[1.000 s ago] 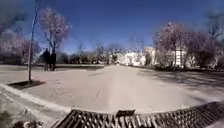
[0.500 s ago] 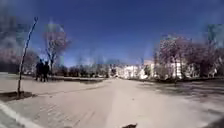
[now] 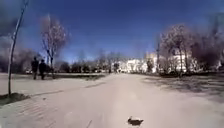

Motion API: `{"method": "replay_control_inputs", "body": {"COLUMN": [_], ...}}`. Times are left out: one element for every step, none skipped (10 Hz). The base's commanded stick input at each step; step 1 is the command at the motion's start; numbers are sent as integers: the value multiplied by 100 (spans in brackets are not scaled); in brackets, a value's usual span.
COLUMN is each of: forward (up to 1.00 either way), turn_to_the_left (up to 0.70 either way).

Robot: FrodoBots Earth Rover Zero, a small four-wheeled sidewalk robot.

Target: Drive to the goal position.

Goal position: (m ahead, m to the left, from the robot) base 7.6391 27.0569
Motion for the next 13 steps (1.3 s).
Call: {"method": "replay_control_inputs", "body": {"forward": [94,94,94,94,94,94,94,94,94,94,94,94,94], "turn_to_the_left": [37,37,37,37,37,37,37,37,37,37,37,37,37]}}
